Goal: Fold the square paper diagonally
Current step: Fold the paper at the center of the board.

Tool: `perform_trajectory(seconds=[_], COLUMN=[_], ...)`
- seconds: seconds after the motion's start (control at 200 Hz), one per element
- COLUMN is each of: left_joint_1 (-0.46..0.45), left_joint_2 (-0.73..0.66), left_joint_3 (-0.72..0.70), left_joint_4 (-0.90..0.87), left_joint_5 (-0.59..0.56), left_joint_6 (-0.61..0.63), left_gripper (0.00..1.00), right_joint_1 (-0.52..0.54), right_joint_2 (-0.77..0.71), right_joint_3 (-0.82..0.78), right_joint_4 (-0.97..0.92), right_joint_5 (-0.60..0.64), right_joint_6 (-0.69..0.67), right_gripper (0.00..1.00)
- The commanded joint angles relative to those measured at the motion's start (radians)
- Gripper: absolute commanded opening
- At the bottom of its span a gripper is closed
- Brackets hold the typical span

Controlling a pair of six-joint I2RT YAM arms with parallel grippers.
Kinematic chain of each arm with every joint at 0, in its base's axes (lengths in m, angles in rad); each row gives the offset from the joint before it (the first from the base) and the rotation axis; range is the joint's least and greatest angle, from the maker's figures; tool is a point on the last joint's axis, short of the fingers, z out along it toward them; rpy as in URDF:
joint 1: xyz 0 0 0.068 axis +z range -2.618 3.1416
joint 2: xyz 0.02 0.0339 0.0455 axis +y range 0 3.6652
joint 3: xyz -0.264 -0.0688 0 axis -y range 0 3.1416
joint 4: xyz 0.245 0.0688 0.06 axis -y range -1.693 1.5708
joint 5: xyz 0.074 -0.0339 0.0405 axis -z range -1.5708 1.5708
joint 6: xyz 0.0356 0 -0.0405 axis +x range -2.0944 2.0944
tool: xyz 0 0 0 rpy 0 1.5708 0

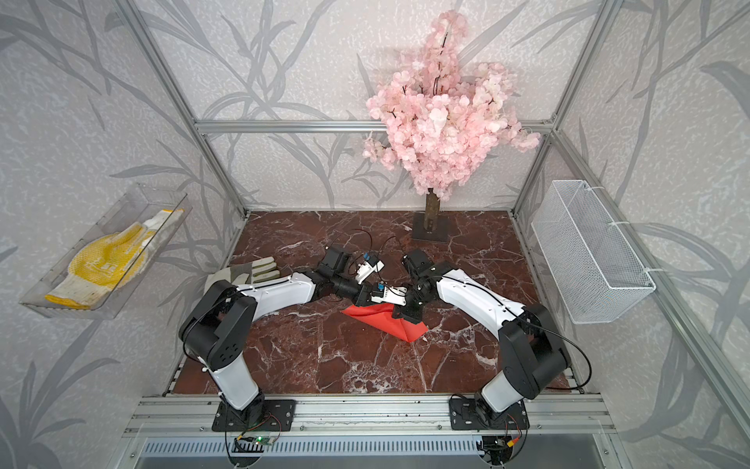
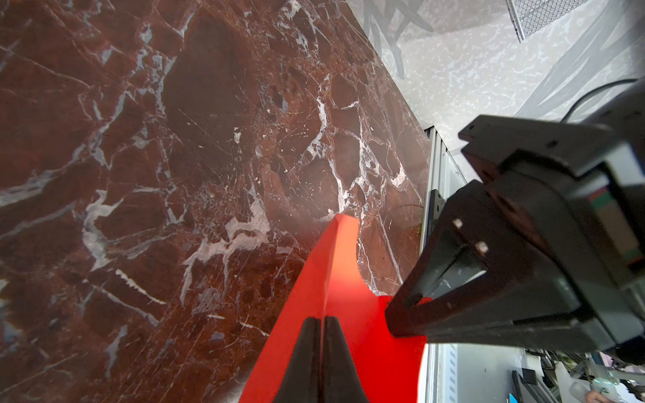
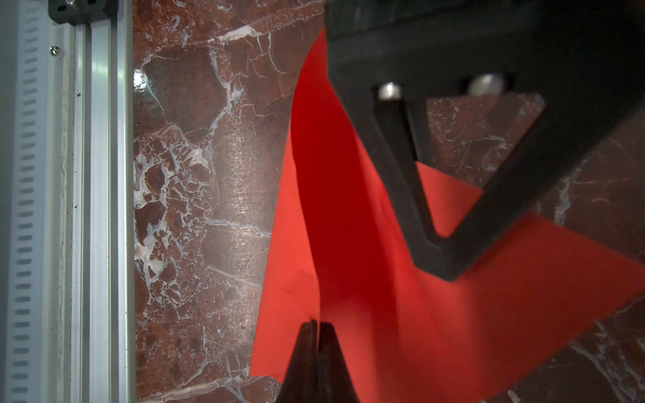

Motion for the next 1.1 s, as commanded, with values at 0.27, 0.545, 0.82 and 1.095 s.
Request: perform_trajectory(seconds=[0.27, 0.545, 0.82, 1.095], left_joint_1=[0.006, 0.005, 0.004, 0.002], left_joint_2=[0.023, 0.032, 0.033, 0.036], left_joint_3=[-0.040, -0.047, -0.053, -0.056], left_joint_4=[0.080, 0.105, 0.105, 0.114], left_joint_5=[0.046, 0.048, 0.058, 0.061], left_joint_6=[-0.044, -0.065, -0.072, -0.080], left_gripper=[0.09, 0.13, 0.15, 0.17], right_joint_1=[-0.019, -0.024, -0.029, -0.032], right_joint_2=[0.072, 0.105, 0.109, 0.117], right_joint_3=[0.051, 0.060, 0.046, 0.040], right_joint_4=[-0.061, -0.055, 0.016, 0.037], right_joint_5=[0.004, 0.027, 0.067, 0.083], right_joint_6=[-0.001, 0.009, 0.038, 0.046], right_gripper=[0.00, 0.00, 0.00, 0.00])
